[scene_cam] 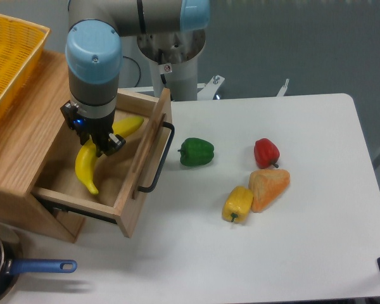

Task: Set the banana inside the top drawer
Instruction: 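Hold the banana inside the drawer, adjusting its position, then open the gripper to release the banana onto the drawer floor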

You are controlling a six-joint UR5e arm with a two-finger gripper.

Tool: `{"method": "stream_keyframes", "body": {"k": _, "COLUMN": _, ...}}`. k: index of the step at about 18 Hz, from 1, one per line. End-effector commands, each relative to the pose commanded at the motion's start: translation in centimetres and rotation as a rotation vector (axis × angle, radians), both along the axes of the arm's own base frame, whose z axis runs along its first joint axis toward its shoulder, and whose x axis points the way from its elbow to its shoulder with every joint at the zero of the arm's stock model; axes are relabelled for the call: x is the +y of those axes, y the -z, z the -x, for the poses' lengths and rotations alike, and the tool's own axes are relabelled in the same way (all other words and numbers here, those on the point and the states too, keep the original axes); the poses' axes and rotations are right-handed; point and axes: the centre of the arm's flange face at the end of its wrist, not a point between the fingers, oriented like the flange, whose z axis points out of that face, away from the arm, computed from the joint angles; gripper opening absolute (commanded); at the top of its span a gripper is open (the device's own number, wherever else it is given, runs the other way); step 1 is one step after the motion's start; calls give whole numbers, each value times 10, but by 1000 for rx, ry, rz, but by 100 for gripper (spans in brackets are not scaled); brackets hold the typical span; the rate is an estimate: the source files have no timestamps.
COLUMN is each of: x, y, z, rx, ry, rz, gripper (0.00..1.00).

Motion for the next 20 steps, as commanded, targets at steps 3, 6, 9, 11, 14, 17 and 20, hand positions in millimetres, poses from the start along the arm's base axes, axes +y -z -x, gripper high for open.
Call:
{"method": "stream_keyframes", "body": {"k": 3, "x": 0, "y": 0, "z": 1, "rx": 9, "ry": -1, "rz": -8, "gripper": 45}}
{"method": "stream_keyframes", "body": {"k": 6, "x": 0, "y": 0, "z": 1, "rx": 9, "ry": -3, "rz": -8, "gripper": 45}}
{"method": "stream_keyframes", "body": {"k": 9, "x": 0, "y": 0, "z": 1, "rx": 9, "ry": -1, "rz": -8, "gripper": 49}}
{"method": "stream_keyframes", "body": {"k": 11, "x": 0, "y": 0, "z": 1, "rx": 9, "ry": -1, "rz": -8, "gripper": 50}}
{"method": "stream_keyframes", "body": {"k": 14, "x": 0, "y": 0, "z": 1, "rx": 10, "ry": 0, "rz": -10, "gripper": 58}}
{"method": "stream_keyframes", "body": {"k": 17, "x": 0, "y": -1, "z": 0, "rx": 12, "ry": 2, "rz": -13, "gripper": 58}}
{"method": "stream_keyframes", "body": {"k": 20, "x": -3, "y": -8, "z": 1, "rx": 21, "ry": 12, "rz": -24, "gripper": 60}}
